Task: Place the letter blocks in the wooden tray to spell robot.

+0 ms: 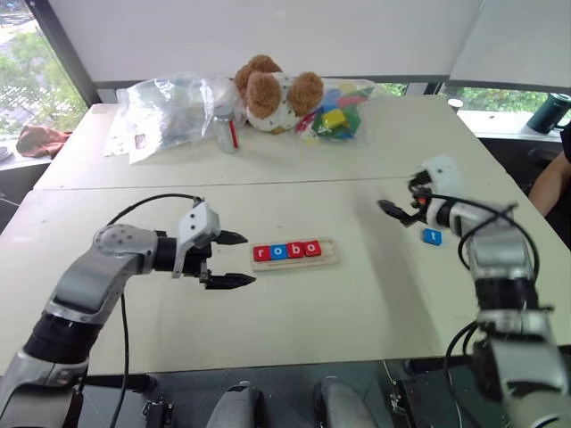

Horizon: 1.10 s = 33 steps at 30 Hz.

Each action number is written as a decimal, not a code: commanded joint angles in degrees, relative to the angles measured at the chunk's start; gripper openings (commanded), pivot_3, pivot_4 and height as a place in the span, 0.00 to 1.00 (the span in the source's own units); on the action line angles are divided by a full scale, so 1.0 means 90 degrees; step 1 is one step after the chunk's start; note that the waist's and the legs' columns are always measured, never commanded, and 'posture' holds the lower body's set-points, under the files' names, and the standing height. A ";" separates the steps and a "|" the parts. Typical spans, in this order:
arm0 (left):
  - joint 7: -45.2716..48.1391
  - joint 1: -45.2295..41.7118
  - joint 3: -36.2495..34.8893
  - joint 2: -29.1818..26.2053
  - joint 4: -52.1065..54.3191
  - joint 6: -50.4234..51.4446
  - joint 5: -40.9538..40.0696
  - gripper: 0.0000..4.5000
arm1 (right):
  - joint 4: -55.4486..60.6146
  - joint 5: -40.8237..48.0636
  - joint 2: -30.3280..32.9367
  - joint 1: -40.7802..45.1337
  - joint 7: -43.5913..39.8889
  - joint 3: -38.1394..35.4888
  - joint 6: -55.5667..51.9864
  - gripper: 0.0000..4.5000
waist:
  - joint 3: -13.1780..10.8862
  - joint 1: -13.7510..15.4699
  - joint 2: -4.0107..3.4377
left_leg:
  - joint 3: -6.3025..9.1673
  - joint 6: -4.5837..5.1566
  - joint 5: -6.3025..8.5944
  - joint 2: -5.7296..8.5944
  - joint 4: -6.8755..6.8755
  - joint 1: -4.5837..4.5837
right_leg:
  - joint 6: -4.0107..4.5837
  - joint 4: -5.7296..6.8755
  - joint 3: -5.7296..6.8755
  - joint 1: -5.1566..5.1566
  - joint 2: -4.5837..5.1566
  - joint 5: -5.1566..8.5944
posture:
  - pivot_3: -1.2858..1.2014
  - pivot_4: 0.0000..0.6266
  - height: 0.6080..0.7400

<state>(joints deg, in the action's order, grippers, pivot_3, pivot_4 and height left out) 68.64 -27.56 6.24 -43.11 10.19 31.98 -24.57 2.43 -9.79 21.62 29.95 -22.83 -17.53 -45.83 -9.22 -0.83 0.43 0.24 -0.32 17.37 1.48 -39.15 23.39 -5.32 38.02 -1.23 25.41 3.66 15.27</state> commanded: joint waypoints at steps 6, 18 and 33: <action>0.0238 -0.0356 0.0350 0.0284 -0.0540 -0.0391 0.0203 1.00 | 0.1595 -0.0094 -0.1380 -0.0981 0.1963 -0.0630 -0.1039 1.00 | 0.0003 -0.0032 -0.0003 | -0.0009 0.0035 0.0013 0.0004 -0.0006 -0.0026 | 0.0001 0.0004 -0.0004 -0.0013 -0.0014 0.0000 | 0.52 0.24 1.00; 0.0217 -0.0131 0.0250 0.0108 -0.0327 -0.0316 0.0220 1.00 | -0.0296 0.0636 -0.1176 -0.0538 0.2439 -0.0778 -0.0022 0.88 | 0.0002 -0.0040 0.0000 | -0.0004 0.0046 0.0020 -0.0003 0.0005 -0.0114 | 0.0003 -0.0017 -0.0001 -0.0105 -0.0022 0.0001 | 0.52 0.24 1.00; 0.0251 -0.0117 0.0127 -0.0174 -0.0420 -0.0389 0.0212 1.00 | 0.2091 0.1167 -0.1207 -0.1448 0.2016 0.0519 -0.1325 0.26 | 0.0001 -0.0036 -0.0001 | 0.0006 0.0050 0.0023 -0.0008 0.0012 -0.0109 | 0.0003 -0.0015 -0.0002 -0.0097 -0.0024 0.0002 | 0.52 0.24 1.00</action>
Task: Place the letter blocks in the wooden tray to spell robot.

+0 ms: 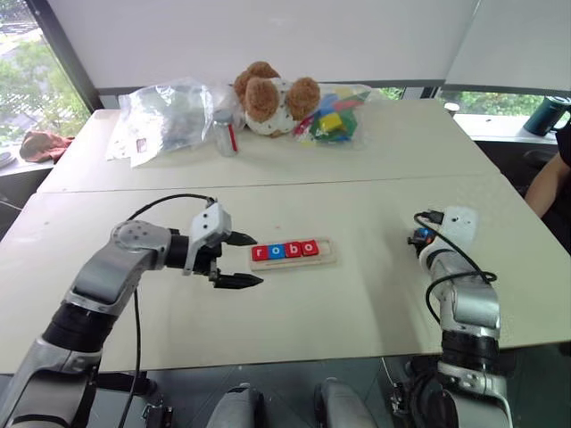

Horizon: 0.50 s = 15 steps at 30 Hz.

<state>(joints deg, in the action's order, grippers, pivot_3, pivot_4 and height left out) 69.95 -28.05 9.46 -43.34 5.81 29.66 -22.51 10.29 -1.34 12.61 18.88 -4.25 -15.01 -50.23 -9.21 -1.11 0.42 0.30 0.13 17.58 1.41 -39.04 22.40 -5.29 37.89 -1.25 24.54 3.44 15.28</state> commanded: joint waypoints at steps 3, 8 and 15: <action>0.0124 -0.0123 -0.0211 -0.0178 -0.0027 -0.0165 0.0011 1.00 | 0.1966 0.0351 -0.0641 -0.0364 0.0104 0.0461 -0.1717 0.26 | 0.0000 0.0002 0.0000 | 0.0000 0.0000 0.0000 -0.0001 0.0001 0.0002 | 0.0000 0.0000 0.0000 0.0002 0.0000 0.0000 | 0.52 0.24 1.00; 0.0141 -0.0197 -0.0148 -0.0141 -0.0151 -0.0229 0.0081 1.00 | 0.1954 0.0360 -0.0999 -0.0350 0.0250 0.0720 -0.1948 0.26 | 0.0000 0.0042 0.0000 | -0.0002 0.0001 0.0000 0.0004 -0.0009 0.0002 | 0.0000 -0.0008 0.0003 -0.0005 0.0005 0.0000 | 0.52 0.24 1.00; 0.0160 -0.0180 -0.0133 -0.0159 -0.0162 -0.0267 0.0103 1.00 | 0.2016 0.0357 -0.0913 -0.0549 0.0231 0.0911 -0.1993 0.92 | 0.0000 0.0021 0.0001 | 0.0002 0.0002 0.0001 0.0002 -0.0004 0.0002 | 0.0000 -0.0014 0.0007 -0.0006 0.0002 0.0000 | 0.52 0.24 1.00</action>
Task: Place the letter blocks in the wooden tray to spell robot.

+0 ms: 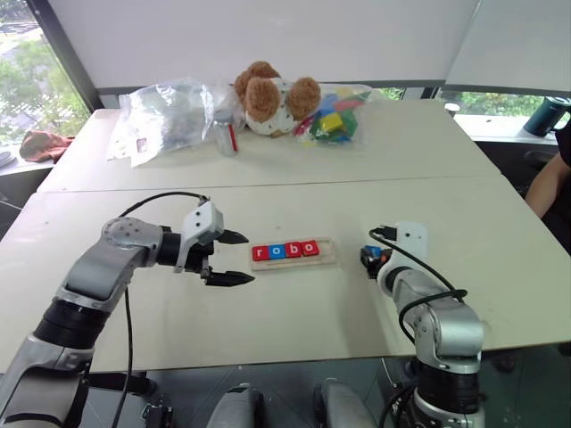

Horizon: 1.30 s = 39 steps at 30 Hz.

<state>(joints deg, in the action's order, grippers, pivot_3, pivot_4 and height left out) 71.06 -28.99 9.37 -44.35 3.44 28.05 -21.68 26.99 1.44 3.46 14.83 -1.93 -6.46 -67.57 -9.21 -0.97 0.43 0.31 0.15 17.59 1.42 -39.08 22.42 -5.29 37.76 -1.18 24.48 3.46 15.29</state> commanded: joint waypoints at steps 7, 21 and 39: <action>0.0021 0.0170 -0.0261 -0.0108 0.0102 -0.0047 -0.0102 1.00 | -0.0246 0.0946 0.2455 -0.0039 -0.2822 -0.0026 0.2035 0.99 | -0.0005 0.0009 0.0000 | -0.0007 0.0023 0.0013 0.0011 -0.0005 0.0002 | -0.0002 -0.0030 0.0008 -0.0017 0.0001 -0.0001 | 0.52 0.24 1.00; -0.0120 0.0670 -0.0403 -0.0365 0.0171 -0.0087 0.0074 1.00 | -0.5529 0.0772 0.4686 0.1235 -0.7515 0.0876 0.7484 0.99 | -0.0012 -0.0008 0.0003 | -0.0020 0.0034 0.0020 -0.0010 -0.0009 -0.0009 | -0.0002 -0.0047 0.0002 -0.0031 -0.0004 -0.0003 | 0.52 0.24 1.00; -0.0268 0.0869 -0.0497 -0.0590 0.0460 0.0035 0.0113 1.00 | -0.7349 0.0615 0.4243 0.2387 -0.8330 0.1219 0.8205 0.24 | -0.0011 0.0013 0.0002 | -0.0009 0.0026 0.0019 -0.0005 -0.0003 0.0006 | -0.0001 -0.0057 0.0004 -0.0021 0.0016 -0.0003 | 0.52 0.24 1.00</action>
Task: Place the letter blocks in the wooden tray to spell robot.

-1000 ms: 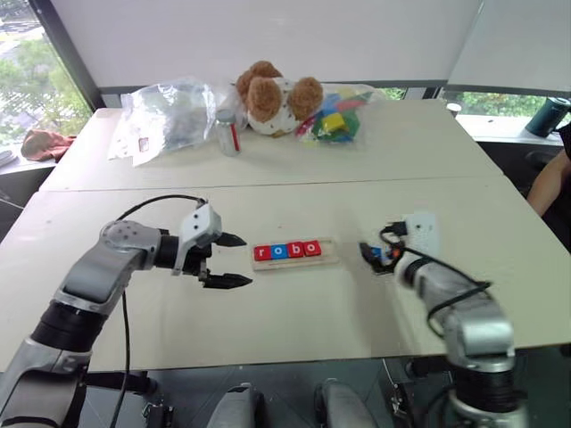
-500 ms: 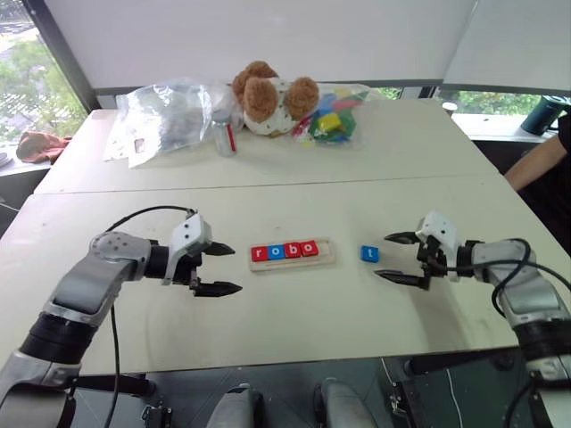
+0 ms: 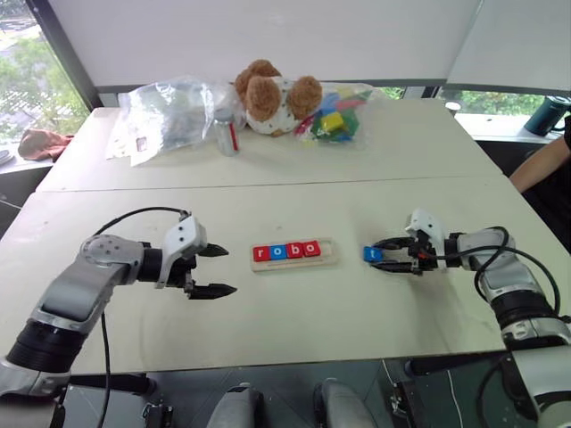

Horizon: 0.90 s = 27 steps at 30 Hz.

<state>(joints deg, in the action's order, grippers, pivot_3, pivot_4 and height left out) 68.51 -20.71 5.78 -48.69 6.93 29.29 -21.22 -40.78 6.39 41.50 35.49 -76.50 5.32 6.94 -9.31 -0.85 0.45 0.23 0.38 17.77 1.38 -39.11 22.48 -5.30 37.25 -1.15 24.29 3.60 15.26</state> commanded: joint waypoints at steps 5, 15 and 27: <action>0.0076 -0.0156 -0.0020 -0.0078 -0.0074 -0.0187 0.0173 1.00 | 0.1045 0.0169 -0.0118 0.0412 -0.0167 0.0055 -0.0818 0.24 | -0.0001 -0.0008 -0.0002 | 0.0001 -0.0001 0.0000 0.0000 0.0001 0.0000 | 0.0000 0.0001 0.0000 0.0003 0.0000 0.0000 | 0.52 0.24 1.00; 0.0084 -0.0365 -0.0005 0.0181 -0.0014 -0.0063 0.0090 1.00 | 0.0051 -0.0595 -0.0875 0.1732 -0.0561 0.1032 -0.0796 0.24 | -0.0001 0.0044 -0.0002 | 0.0008 -0.0008 -0.0003 0.0003 0.0002 0.0009 | 0.0000 0.0003 0.0010 0.0010 0.0002 0.0000 | 0.52 0.24 1.00; -0.0059 -0.0089 -0.0203 0.0120 0.0270 0.0050 -0.0031 1.00 | -0.1228 -0.1092 -0.1131 0.2439 -0.0843 0.1271 -0.0033 0.24 | -0.0001 -0.0026 -0.0002 | 0.0001 -0.0039 -0.0021 0.0007 0.0005 0.0013 | 0.0000 -0.0002 0.0009 0.0017 0.0007 0.0000 | 0.52 0.24 1.00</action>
<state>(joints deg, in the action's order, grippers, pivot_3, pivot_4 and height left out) 68.27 -21.35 5.80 -46.97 7.58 29.81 -20.72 -51.61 -3.19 31.49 55.31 -83.73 17.04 5.28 -9.32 -1.09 0.43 0.24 0.03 17.58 1.44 -39.06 22.60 -5.30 37.22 -1.07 24.44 3.66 15.26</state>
